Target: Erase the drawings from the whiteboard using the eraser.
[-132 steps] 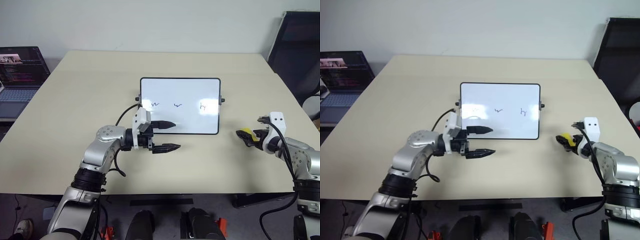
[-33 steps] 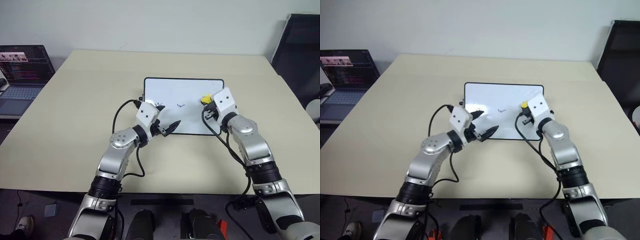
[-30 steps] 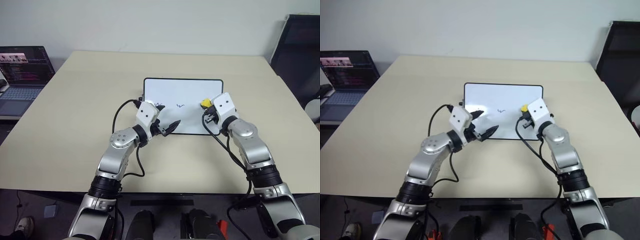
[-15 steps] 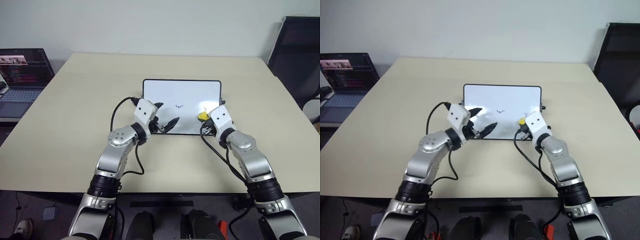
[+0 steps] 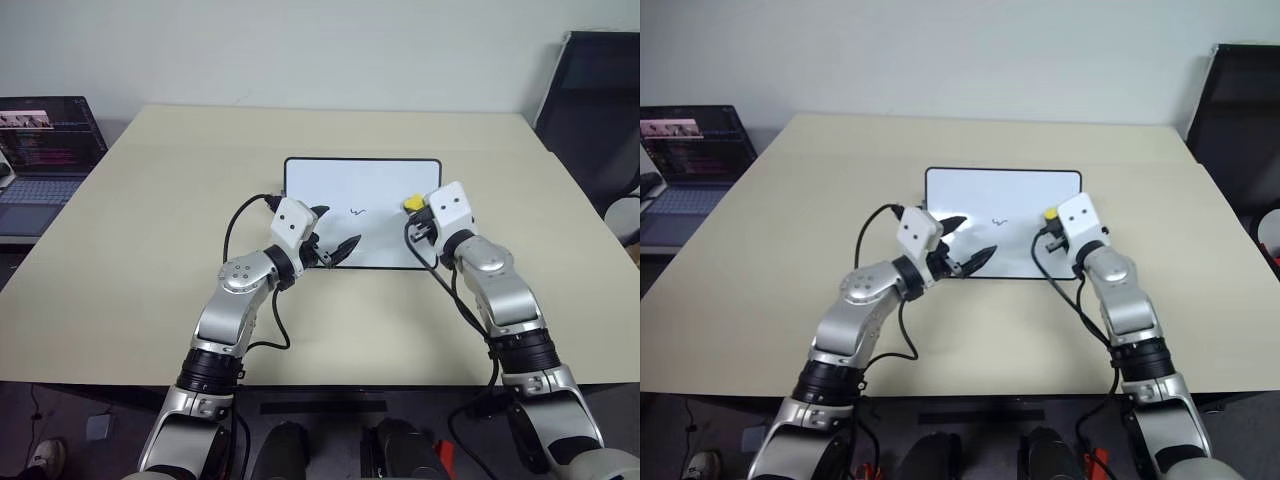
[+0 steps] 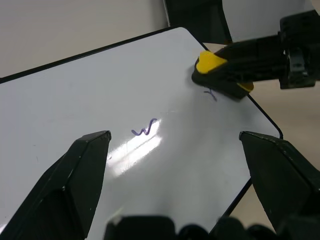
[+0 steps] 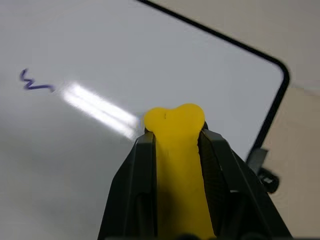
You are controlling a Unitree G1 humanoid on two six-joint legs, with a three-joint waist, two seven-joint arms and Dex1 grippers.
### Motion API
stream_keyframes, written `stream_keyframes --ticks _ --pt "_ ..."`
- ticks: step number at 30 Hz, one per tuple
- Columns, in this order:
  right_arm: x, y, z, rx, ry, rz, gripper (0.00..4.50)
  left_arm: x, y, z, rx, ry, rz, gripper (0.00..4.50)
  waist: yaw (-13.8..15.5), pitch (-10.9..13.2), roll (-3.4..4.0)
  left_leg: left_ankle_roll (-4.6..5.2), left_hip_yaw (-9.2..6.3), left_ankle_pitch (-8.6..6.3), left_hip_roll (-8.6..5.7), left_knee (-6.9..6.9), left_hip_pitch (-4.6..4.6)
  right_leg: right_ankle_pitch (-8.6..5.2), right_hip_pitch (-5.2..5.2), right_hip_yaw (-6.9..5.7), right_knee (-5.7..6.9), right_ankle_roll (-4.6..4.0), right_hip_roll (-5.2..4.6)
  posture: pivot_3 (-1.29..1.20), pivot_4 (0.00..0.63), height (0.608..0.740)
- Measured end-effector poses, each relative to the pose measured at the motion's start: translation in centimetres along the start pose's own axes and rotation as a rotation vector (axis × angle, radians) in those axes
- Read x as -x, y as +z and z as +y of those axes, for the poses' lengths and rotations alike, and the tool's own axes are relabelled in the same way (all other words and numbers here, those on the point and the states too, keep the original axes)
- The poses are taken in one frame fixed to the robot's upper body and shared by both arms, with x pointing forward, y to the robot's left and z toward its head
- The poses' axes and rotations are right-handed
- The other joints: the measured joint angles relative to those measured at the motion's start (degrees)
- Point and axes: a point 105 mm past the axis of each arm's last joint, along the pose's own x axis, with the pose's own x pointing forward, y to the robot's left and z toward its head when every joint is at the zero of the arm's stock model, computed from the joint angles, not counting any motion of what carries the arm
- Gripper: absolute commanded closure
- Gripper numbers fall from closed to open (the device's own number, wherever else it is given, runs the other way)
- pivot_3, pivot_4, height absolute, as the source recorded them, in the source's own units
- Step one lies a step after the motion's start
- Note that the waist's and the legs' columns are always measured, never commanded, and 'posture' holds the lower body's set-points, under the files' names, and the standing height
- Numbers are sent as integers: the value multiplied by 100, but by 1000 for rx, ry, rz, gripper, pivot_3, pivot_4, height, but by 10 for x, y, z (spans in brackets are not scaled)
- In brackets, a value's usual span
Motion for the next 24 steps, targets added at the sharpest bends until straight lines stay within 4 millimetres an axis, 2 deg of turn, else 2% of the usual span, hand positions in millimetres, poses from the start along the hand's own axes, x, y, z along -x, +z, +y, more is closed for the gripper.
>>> stream_keyframes --ticks 11,24 --pt "-6 4 5 -14 12 3 3620 1 0 1 -2 3 1 0 -40 0 0 -4 -4 -3 1 3 -14 3 -20 4 7 -3 0 0 150 740" --pt "22 -22 29 -12 76 123 3620 3 0 5 -6 17 2 0 -42 -2 -1 -4 -9 -2 2 7 -3 -4 -7 3 5 9 0 0 150 740"
